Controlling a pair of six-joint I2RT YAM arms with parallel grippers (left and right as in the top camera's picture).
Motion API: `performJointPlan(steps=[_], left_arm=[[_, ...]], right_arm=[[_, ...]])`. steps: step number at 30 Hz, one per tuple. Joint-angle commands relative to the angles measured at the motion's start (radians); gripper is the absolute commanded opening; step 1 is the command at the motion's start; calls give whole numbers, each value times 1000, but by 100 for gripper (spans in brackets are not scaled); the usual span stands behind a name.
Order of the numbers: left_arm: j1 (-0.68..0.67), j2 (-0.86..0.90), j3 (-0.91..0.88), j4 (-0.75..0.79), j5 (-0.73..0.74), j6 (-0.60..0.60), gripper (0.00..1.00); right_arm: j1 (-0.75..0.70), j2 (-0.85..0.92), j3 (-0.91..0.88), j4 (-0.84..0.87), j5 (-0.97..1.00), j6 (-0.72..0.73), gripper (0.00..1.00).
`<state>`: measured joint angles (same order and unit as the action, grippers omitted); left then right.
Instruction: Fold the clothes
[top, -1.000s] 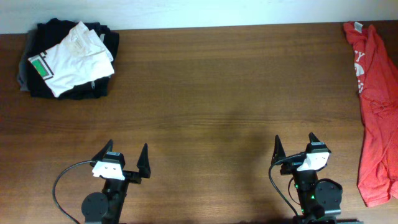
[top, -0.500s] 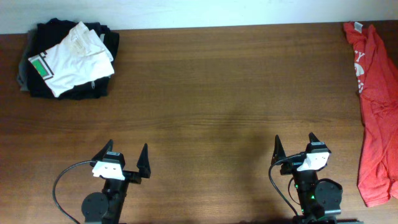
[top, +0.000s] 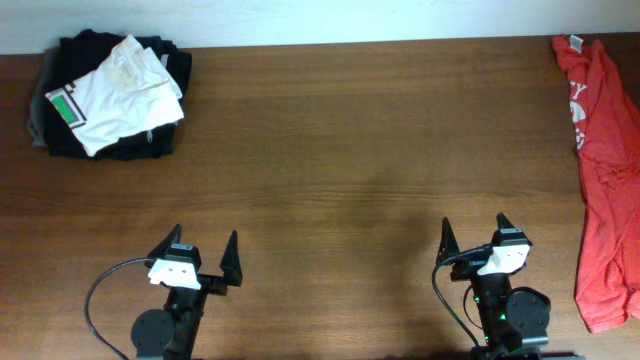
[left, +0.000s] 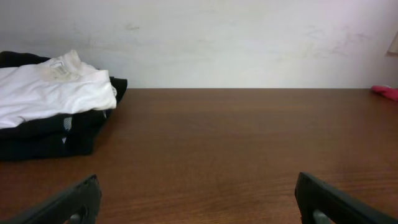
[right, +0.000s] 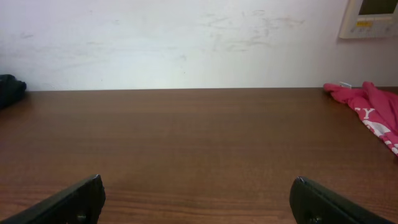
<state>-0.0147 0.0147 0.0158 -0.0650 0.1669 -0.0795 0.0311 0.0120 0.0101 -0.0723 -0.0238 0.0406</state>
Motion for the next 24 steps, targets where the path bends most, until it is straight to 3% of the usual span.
performJointPlan(steps=[1, 4, 8, 12, 16, 21, 24], left_arm=[[-4, -9, -7, 0, -7, 5, 99], [-4, -9, -7, 0, -7, 5, 99], [-4, -9, -7, 0, -7, 5, 99], [-4, -9, -7, 0, -7, 5, 99], [-4, -9, -7, 0, -7, 5, 99], [-4, -9, -7, 0, -7, 5, 99], [-4, -9, -7, 0, -7, 5, 99]], right_arm=[[-6, -8, -5, 2, 7, -6, 98], [-5, -8, -5, 31, -166, 122, 98], [-5, -8, -5, 34, -591, 483, 98], [-5, -8, -5, 83, -589, 639, 98], [-5, -6, 0, 357, -549, 660, 98], [-5, 35, 92, 322, -353, 582, 98], [-5, 142, 214, 241, -212, 459, 98]])
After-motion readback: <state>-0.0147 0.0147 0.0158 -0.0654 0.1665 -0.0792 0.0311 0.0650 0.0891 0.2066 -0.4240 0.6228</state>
